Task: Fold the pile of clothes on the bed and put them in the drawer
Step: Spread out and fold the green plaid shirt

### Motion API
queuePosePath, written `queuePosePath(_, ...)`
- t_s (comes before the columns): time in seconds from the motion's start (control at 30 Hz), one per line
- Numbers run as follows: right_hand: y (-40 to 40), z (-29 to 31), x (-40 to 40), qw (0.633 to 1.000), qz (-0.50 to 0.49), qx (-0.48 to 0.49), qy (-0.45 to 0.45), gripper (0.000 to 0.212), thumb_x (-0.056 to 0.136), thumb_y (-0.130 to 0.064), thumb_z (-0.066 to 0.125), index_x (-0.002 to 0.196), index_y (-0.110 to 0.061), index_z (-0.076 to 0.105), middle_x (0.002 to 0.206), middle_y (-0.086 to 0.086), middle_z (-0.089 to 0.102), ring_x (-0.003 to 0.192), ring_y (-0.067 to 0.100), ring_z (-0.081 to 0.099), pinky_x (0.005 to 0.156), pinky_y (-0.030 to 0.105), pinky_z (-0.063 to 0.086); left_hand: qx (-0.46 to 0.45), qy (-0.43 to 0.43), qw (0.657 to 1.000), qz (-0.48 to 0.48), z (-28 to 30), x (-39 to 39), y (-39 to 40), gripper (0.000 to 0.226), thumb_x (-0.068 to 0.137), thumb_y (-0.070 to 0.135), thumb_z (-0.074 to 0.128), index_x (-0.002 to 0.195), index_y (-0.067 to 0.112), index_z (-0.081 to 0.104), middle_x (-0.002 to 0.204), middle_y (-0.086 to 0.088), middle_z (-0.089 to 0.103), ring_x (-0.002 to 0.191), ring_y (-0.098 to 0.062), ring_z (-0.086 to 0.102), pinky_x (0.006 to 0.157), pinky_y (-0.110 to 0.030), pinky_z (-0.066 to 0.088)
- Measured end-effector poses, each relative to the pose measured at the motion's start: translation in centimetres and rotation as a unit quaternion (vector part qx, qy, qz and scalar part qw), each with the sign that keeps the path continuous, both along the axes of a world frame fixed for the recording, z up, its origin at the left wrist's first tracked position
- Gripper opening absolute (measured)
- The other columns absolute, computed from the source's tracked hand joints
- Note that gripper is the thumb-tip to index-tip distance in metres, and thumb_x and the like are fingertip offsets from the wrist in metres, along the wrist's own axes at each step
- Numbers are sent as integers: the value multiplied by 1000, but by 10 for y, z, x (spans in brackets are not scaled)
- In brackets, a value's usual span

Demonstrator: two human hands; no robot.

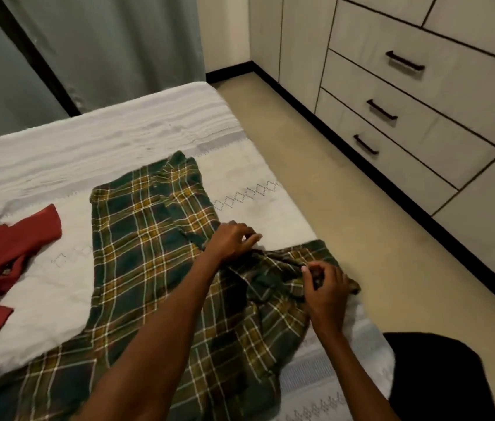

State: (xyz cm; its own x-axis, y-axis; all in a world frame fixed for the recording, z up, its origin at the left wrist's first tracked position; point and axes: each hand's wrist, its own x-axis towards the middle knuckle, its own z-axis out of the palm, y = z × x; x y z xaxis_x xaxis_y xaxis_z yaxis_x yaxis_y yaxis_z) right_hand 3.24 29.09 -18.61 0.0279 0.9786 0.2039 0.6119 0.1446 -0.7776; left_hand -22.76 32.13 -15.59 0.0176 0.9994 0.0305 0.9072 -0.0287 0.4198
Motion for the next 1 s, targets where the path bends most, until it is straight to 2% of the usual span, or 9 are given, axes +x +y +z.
queuePosePath(0.1, -23, 3, 30, 990, -50, -95, 89, 19, 92, -36, 70, 87, -19, 63, 89, -4, 63, 85, 21, 61, 75, 36, 52, -153, 31, 988, 21, 0, 48, 4, 55, 97, 64, 40, 111, 21, 70, 104, -5, 72, 92, -27, 65, 85, -42, 52)
queuePosePath(0.2, -33, 3, 51, 974, -72, -203, 76, 43, 89, -60, 60, 78, -19, 68, 77, -1, 69, 78, 24, 66, 68, 34, 50, -175, 58, 979, 91, -6, 77, 7, 56, 96, 66, 40, 115, 19, 61, 112, -8, 68, 103, -32, 60, 95, -50, 44)
queuePosePath(0.27, -27, 8, 56, 946, -85, -282, 135, 52, 86, -68, 61, 75, -18, 72, 73, 0, 74, 74, 22, 70, 74, 38, 57, -198, 48, 972, 114, -7, 85, 11, 54, 95, 65, 43, 117, 18, 58, 115, -8, 67, 109, -33, 58, 101, -53, 37)
queuePosePath(0.37, -7, 22, 50, 838, -92, -399, 361, 46, 84, -54, 74, 102, -12, 71, 96, 9, 76, 87, 23, 73, 80, 37, 60, -241, 5, 962, 126, 4, 91, 20, 47, 96, 58, 50, 115, 17, 62, 114, -6, 67, 109, -31, 58, 104, -53, 33)
queuePosePath(0.5, 11, 23, 40, 735, -112, -430, 512, 49, 92, -24, 70, 135, -5, 55, 126, 16, 64, 109, 30, 64, 92, 38, 53, -229, -45, 962, 139, 16, 97, 26, 32, 100, 41, 48, 113, 16, 64, 116, -8, 66, 107, -30, 59, 104, -51, 39)
queuePosePath(0.6, 1, 28, 36, 678, -112, -411, 599, 46, 95, -25, 64, 137, -8, 56, 126, 19, 66, 114, 37, 63, 100, 53, 51, -182, -141, 962, 146, 28, 97, 19, 30, 100, 35, 50, 115, 13, 64, 116, -10, 65, 103, -28, 60, 94, -42, 49)
queuePosePath(0.73, -23, 57, 31, 664, -55, -349, 659, 38, 99, -24, 58, 132, -6, 60, 122, 16, 70, 111, 32, 68, 87, 45, 58, -128, -159, 972, 117, 54, 83, 1, 36, 93, 46, 52, 110, 17, 66, 110, -8, 69, 97, -25, 63, 89, -41, 53)
queuePosePath(0.83, -49, 78, 24, 677, 3, -367, 638, 39, 99, -25, 57, 133, -6, 59, 125, 16, 69, 114, 30, 67, 101, 46, 53, -146, -114, 977, 102, 67, 64, -18, 41, 90, 48, 50, 110, 16, 66, 109, -9, 69, 96, -25, 64, 89, -42, 54)
queuePosePath(1.0, -108, 84, 1, 693, 70, -443, 564, 40, 99, -32, 56, 131, -9, 62, 123, 15, 70, 115, 34, 67, 105, 53, 48, -145, -49, 980, 129, 55, 32, -74, 35, 97, 45, 51, 109, 16, 67, 103, -7, 69, 88, -22, 64, 80, -37, 55)
